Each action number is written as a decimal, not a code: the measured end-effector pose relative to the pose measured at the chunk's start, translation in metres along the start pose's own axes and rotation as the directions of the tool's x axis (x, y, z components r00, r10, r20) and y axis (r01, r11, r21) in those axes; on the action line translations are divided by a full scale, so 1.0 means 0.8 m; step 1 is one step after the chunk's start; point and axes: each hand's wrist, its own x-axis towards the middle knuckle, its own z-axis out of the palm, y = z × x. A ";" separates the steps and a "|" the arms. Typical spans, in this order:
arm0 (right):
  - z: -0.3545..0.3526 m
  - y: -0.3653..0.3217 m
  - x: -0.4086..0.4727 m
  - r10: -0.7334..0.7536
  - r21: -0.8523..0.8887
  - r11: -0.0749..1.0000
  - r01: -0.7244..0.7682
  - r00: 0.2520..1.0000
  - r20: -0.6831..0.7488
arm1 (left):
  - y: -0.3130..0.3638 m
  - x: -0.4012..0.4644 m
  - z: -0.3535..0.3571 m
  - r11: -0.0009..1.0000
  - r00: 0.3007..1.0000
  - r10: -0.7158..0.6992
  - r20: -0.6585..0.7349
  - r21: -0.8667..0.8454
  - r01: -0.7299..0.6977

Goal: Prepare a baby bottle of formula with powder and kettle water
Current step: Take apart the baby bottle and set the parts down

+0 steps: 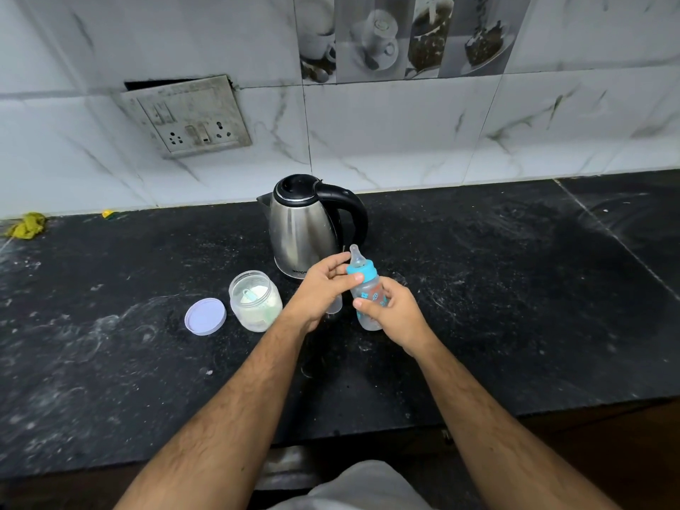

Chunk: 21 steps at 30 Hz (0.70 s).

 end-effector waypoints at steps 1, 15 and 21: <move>0.000 0.000 -0.002 -0.007 0.007 1.000 0.007 1.000 0.009 | 0.002 -0.001 0.001 1.000 1.000 0.007 0.011 0.009 -0.007; 0.006 0.021 -0.006 0.026 -0.063 0.998 -0.026 1.000 -0.004 | -0.006 -0.002 0.011 0.994 0.966 0.100 -0.238 0.061 -0.087; 0.002 0.032 -0.006 0.049 -0.054 0.997 -0.056 0.991 -0.127 | -0.023 -0.005 -0.010 0.988 0.939 0.107 -0.328 0.142 -0.063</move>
